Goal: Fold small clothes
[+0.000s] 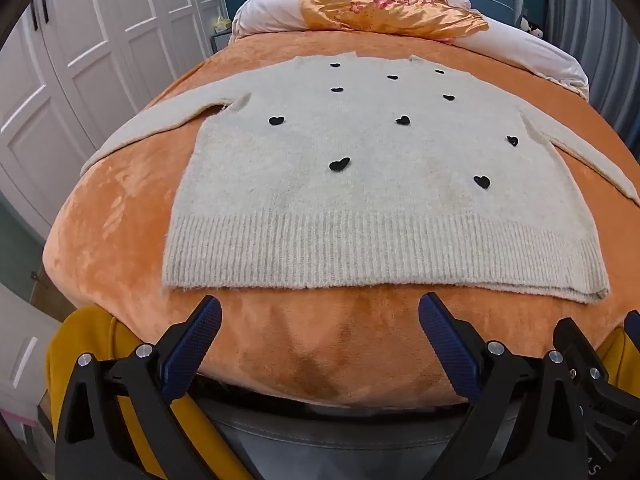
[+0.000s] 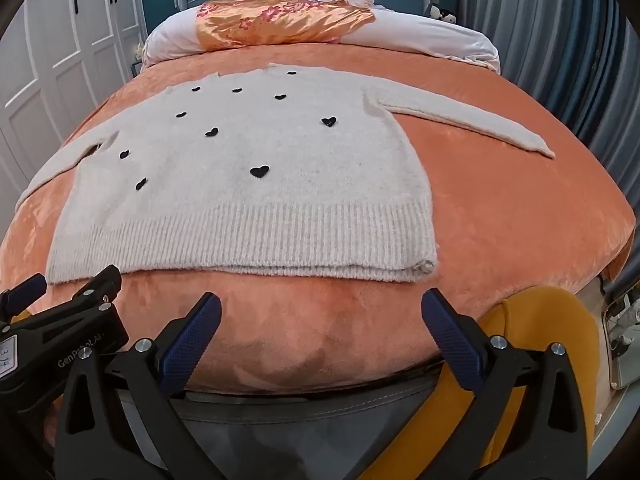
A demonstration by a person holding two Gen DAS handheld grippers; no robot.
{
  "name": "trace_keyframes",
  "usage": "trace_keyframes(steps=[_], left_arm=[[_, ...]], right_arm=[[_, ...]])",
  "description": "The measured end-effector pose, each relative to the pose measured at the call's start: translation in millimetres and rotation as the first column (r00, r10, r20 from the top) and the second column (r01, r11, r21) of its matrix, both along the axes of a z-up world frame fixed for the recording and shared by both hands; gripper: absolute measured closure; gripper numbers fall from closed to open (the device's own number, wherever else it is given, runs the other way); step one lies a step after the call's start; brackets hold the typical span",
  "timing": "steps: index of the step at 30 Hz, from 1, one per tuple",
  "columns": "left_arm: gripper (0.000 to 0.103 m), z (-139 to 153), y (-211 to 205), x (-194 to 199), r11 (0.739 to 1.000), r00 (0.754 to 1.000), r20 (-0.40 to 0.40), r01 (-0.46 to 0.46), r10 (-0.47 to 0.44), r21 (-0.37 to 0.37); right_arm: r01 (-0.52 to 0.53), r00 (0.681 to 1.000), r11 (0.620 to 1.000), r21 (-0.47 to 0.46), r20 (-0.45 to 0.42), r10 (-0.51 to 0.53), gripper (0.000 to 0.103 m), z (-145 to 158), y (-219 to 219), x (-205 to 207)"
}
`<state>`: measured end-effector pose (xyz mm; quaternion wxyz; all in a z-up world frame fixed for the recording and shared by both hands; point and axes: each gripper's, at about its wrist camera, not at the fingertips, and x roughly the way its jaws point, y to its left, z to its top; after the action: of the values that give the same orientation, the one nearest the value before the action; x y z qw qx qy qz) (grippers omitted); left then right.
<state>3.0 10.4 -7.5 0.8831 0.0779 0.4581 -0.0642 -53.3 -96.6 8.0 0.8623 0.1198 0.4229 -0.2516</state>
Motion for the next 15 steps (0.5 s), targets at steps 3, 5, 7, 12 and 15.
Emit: trace_keyframes(steps=[3, 5, 7, 12, 15], left_arm=[[0.006, -2.2, 0.4, 0.5, 1.000, 1.000, -0.005, -0.001, 0.001, 0.002], [0.006, -2.9, 1.0, 0.8, 1.000, 1.000, -0.008, -0.002, 0.002, 0.000], [0.006, -4.2, 2.8, 2.0, 1.000, 1.000, -0.011, -0.003, 0.003, -0.003], [0.006, -5.0, 3.6, 2.1, 1.000, 1.000, -0.013, -0.005, 0.005, -0.004], [0.007, -5.7, 4.4, 1.6, 1.000, 1.000, -0.013, -0.006, 0.006, -0.005]], right_arm=[[-0.001, 1.000, 1.000, -0.001, -0.008, 0.001, 0.005, -1.4, 1.4, 1.4], [-0.003, 1.000, 1.000, -0.001, -0.012, 0.003, 0.005, -2.0, 2.1, 2.0], [-0.002, 1.000, 1.000, -0.003, -0.014, 0.002, 0.005, -2.7, 3.1, 3.3], [-0.003, 1.000, 1.000, -0.005, -0.017, 0.003, 0.005, -4.0, 4.9, 4.3], [-0.003, 1.000, 1.000, -0.005, -0.018, 0.003, 0.005, -4.2, 4.8, 4.2]])
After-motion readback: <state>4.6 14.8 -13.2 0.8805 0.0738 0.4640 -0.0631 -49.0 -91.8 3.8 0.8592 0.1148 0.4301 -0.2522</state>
